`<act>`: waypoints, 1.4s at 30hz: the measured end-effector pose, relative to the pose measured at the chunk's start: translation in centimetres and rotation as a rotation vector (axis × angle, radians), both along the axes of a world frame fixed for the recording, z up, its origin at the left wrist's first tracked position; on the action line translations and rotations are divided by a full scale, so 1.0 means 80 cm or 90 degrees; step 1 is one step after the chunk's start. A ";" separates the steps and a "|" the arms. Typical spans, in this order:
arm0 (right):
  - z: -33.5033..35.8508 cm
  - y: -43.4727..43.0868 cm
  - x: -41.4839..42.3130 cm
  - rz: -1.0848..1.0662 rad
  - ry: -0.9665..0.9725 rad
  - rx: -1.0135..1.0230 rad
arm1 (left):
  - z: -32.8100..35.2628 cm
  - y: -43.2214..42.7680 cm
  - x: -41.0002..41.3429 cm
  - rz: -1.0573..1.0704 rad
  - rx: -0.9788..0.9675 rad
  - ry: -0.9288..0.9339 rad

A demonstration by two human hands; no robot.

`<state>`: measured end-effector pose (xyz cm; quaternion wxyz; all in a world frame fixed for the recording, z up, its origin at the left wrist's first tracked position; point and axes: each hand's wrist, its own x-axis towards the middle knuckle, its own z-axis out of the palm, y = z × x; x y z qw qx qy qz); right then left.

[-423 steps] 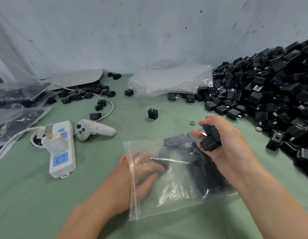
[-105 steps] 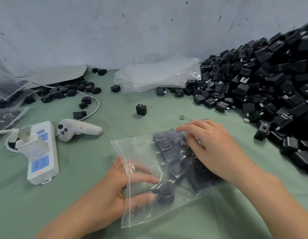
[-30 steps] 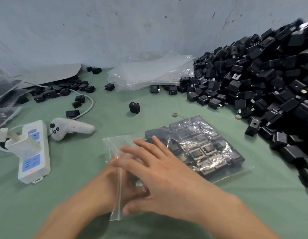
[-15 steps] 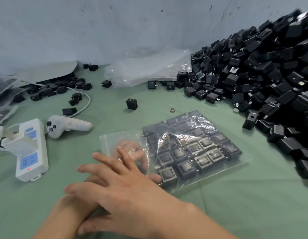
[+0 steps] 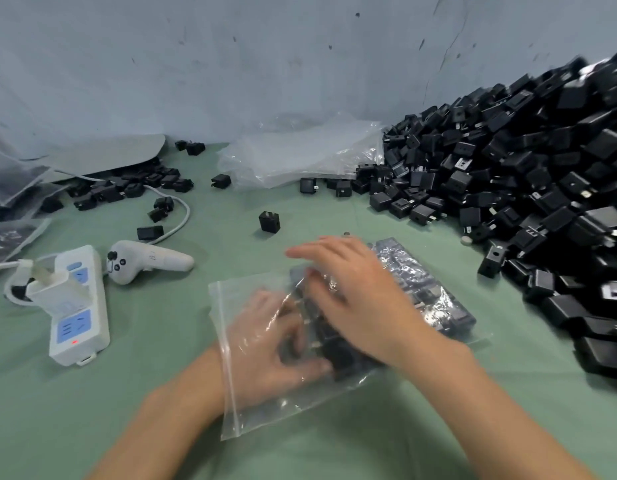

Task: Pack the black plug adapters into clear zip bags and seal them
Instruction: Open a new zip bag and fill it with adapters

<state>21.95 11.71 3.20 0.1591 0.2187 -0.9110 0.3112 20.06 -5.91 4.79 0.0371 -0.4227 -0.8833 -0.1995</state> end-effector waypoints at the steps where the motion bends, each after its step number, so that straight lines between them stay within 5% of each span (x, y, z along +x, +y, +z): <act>1: -0.004 0.021 -0.007 -0.058 -0.026 0.030 | -0.033 -0.009 0.039 0.039 0.027 0.012; 4: -0.021 0.060 -0.014 -0.138 -0.105 0.095 | -0.066 -0.017 0.036 0.109 -0.007 -0.084; 15: -0.033 0.063 -0.021 -0.155 -0.134 0.138 | -0.082 -0.039 -0.008 0.170 0.125 0.004; 24: -0.036 0.051 -0.024 -0.214 -0.142 0.068 | -0.067 -0.078 -0.025 0.443 0.462 -0.312; 29: -0.026 0.058 -0.029 -0.238 -0.126 -0.017 | -0.042 -0.115 -0.038 0.621 0.610 -0.269; 32: -0.020 0.071 -0.034 -0.268 -0.117 -0.063 | -0.023 -0.099 -0.061 0.592 0.504 -0.189; 37: -0.020 0.093 -0.038 -0.313 -0.122 -0.120 | -0.005 -0.007 -0.160 0.493 0.104 -0.196; 42: -0.022 0.123 -0.042 -0.333 -0.117 -0.162 | -0.039 0.060 -0.237 0.494 0.023 -0.225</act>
